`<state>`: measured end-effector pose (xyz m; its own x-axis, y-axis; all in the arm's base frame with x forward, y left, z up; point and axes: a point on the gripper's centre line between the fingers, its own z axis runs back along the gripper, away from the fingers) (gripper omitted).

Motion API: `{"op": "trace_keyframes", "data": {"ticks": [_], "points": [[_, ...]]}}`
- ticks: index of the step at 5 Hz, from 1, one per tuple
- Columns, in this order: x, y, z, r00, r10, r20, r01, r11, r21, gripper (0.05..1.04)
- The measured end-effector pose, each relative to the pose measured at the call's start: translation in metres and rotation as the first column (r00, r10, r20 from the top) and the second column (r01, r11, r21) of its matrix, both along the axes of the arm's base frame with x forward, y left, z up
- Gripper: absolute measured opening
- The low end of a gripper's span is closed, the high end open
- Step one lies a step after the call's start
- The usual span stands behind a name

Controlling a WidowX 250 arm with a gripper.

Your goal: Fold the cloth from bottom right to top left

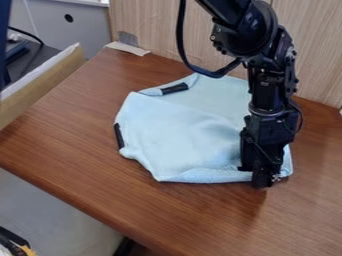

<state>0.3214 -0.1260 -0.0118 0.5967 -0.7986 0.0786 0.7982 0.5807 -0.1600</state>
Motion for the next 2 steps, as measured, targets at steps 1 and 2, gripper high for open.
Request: {"op": "trace_keyframes", "data": {"ticks": [1, 2], "points": [[0.0002, 0.0007, 0.0000, 1.000, 0.005, 0.000, -0.005, 1.000, 0.001, 0.394], [0.0004, 0.0005, 0.0000, 1.000, 0.005, 0.001, -0.005, 1.000, 0.000, 0.183]]}}
